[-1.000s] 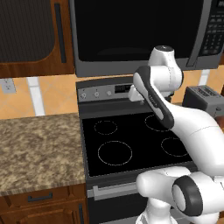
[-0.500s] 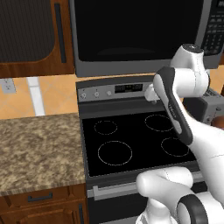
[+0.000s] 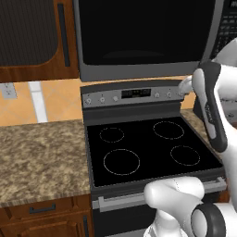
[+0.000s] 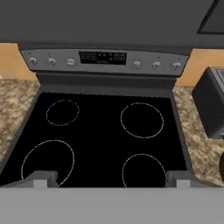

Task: Open the microwave, place the bowl with waffle inside the microwave, then close the microwave door and turn it on.

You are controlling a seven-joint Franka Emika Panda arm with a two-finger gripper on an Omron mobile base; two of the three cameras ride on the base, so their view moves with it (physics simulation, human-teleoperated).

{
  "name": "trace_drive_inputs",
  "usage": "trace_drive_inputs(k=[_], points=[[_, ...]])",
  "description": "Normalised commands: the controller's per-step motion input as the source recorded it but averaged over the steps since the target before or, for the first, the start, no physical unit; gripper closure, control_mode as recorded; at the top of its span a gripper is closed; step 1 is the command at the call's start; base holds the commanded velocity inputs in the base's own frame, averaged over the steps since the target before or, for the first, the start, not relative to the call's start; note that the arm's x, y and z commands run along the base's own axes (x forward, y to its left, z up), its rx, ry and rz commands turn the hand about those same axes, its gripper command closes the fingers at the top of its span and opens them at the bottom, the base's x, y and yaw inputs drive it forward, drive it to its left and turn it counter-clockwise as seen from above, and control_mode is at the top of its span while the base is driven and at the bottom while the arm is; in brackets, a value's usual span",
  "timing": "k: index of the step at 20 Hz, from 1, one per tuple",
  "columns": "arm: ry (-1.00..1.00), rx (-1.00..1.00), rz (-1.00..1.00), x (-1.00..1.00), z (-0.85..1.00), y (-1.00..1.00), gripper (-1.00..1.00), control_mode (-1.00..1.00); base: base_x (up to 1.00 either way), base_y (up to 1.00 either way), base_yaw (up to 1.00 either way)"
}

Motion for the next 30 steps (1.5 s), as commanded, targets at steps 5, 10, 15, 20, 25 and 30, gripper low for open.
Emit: trace_drive_inputs(k=[5, 10, 15, 20, 25, 30], points=[[-0.16, 0.06, -0.11, 0.00, 0.65, -0.66, -1.00, -1.00, 0.00, 0.00, 0.00], [-0.14, 0.10, -0.07, 0.00, 0.56, -0.41, -1.00, -1.00, 0.00, 0.00, 0.00], [-0.19, 0.09, -0.02, 0.28, 0.29, -0.23, -1.00, -1.00, 0.00, 0.00, 0.00], [-0.09, 0.01, -0.02, 0.50, 0.02, -0.16, -1.00, -1.00, 0.00, 0.00, 0.00], [0.00, 0.00, -0.01, 0.59, -0.12, -0.13, -1.00, -1.00, 0.00, 0.00, 0.00], [-0.02, 0.00, 0.00, 0.50, -0.10, -0.27, -1.00, -1.00, 0.00, 0.00, 0.00]])
